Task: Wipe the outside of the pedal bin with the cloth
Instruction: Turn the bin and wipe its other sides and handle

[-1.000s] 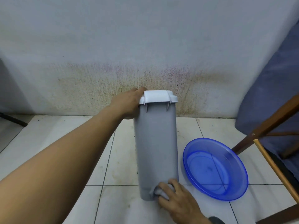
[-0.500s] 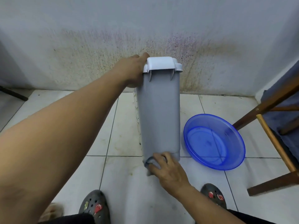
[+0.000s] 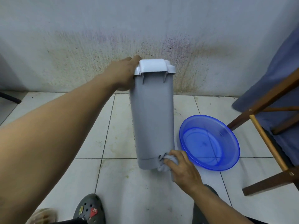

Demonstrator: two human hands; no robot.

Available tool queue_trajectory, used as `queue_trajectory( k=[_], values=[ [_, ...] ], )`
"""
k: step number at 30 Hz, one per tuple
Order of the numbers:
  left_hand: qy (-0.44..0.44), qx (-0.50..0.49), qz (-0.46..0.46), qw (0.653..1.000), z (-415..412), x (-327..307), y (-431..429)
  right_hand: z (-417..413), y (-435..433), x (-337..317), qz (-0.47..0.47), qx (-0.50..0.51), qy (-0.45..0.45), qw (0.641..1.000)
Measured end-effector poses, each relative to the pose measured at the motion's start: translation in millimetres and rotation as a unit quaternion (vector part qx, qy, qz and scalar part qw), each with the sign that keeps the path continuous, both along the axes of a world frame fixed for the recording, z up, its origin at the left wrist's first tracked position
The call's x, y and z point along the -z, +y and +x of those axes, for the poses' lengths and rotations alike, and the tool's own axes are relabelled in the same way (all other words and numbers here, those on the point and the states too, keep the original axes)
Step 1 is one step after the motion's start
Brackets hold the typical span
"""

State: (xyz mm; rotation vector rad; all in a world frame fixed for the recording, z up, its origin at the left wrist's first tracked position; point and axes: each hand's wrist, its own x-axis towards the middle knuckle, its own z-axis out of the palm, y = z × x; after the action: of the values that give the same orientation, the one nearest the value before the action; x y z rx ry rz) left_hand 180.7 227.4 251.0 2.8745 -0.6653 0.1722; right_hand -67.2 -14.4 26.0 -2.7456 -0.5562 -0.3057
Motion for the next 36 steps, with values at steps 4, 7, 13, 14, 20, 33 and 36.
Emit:
queue_trajectory(
  k=[4,7,13,14,20,33,36],
  values=[
    [0.005,0.008,-0.009,1.000,-0.1,4.1,0.6,19.0,2.1,-11.4,0.055,0.021,-0.023,0.998],
    [0.005,0.012,-0.010,1.000,1.9,5.0,0.8,46.5,6.1,-31.1,0.086,0.041,-0.077,0.992],
    [0.007,0.016,-0.006,1.000,4.0,5.8,1.6,116.6,9.4,-92.6,0.120,0.043,-0.161,0.979],
    [0.009,0.016,-0.006,1.000,4.2,5.9,1.6,128.7,9.9,-104.1,0.123,0.046,-0.169,0.977],
    [0.018,0.016,0.003,1.000,4.8,1.7,0.0,167.9,18.5,-142.6,0.080,0.066,-0.194,0.975],
    [0.025,-0.001,0.022,0.999,-0.7,1.3,-0.9,109.6,39.2,-91.6,-0.112,0.062,-0.215,0.968],
    [0.018,-0.002,0.023,1.000,-1.3,1.8,-1.3,140.3,51.2,-130.3,-0.117,0.113,-0.190,0.968]
  ],
)
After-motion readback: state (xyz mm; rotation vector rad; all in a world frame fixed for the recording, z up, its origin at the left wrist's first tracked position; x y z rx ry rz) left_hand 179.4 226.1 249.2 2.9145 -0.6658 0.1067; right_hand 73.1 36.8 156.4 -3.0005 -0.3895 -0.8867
